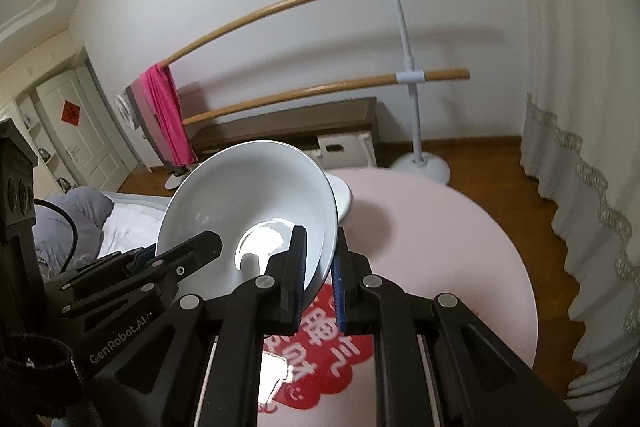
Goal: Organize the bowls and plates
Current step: 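Lift and carry the held bowl with both tools toward the bowl stack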
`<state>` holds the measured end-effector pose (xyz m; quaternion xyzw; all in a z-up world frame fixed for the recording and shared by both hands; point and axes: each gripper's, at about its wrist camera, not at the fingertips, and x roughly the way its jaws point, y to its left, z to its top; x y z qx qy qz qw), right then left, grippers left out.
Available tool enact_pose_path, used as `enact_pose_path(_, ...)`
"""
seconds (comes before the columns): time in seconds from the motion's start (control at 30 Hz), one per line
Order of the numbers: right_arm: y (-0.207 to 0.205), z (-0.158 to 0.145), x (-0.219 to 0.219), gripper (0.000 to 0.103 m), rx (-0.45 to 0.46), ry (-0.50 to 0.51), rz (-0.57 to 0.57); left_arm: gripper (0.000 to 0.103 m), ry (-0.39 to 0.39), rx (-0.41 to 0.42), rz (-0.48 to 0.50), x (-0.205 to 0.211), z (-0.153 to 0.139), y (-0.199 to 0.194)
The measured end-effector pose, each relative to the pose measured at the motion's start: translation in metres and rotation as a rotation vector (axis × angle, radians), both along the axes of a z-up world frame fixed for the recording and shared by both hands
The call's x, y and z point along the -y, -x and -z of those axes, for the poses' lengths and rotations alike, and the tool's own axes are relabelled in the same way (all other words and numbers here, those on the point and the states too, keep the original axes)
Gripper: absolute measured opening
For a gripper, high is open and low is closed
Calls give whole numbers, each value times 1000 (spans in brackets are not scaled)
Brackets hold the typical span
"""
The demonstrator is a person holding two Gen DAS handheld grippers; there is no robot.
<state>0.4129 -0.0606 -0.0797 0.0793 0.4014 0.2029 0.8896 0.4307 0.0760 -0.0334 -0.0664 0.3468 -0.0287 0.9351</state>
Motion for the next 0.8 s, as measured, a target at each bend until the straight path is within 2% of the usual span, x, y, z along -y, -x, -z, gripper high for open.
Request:
enact_pose_path(0.17, -15, -14, -16, 12, 19, 6, -18, 13, -13, 18, -6, -13, -12, -2)
enact_pose_path(0.3, -36, -10, -24, 12, 6, 15, -21, 13, -20, -2, -9, -19, -11, -16)
enact_pose_path(0.43, -60, 8, -35, 12, -37, 26, -28, 13, -35, -43, -17, -23, 1, -41)
enact_pose_path(0.8, -112, 81, -46, 12, -164, 61, -15, 13, -43, -163, -13, -35, 50, -110)
